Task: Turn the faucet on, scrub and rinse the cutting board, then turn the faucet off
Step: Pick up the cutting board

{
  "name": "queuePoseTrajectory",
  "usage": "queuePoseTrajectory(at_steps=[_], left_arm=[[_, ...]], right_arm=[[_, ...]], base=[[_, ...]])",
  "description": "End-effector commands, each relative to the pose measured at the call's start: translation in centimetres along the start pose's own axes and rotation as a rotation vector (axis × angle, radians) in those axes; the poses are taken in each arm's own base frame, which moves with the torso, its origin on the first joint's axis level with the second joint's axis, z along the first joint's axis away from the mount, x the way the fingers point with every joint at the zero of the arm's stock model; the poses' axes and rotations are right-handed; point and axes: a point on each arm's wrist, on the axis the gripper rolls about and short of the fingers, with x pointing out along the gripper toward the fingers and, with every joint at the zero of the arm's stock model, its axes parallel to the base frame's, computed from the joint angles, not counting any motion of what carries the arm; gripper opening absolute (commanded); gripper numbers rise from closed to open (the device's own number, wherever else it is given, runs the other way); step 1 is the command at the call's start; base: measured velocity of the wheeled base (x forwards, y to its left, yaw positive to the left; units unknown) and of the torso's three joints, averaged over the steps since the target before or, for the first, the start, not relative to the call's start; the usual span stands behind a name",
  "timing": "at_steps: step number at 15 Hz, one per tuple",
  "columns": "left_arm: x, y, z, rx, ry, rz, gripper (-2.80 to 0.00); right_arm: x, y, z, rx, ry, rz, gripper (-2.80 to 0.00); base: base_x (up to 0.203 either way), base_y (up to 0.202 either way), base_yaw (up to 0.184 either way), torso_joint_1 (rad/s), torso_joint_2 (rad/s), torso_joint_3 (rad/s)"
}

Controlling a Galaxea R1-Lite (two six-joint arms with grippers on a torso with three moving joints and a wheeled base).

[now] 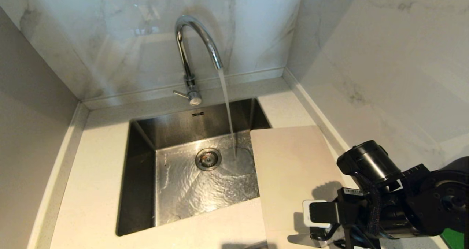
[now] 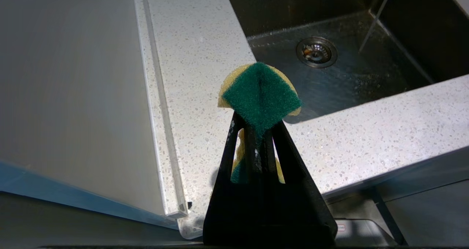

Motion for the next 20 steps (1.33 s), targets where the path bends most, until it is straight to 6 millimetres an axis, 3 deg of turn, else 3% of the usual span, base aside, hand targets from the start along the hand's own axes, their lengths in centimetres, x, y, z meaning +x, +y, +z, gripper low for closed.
queuePoseTrajectory(at_steps=[1, 20], left_arm=[[0.0, 0.0, 0.0, -0.001, 0.001, 0.001, -2.8], [0.0, 0.0, 0.0, -0.001, 0.001, 0.001, -2.8]], right_arm=[[0.7, 0.3, 0.3, -0.02, 0.005, 0.033, 0.0], [5.2, 2.4, 0.8, -0.066, 0.011, 0.187, 0.0]], base=[[0.0, 0.0, 0.0, 0.0, 0.0, 0.0], [0.0, 0.0, 0.0, 0.0, 0.0, 0.0]])
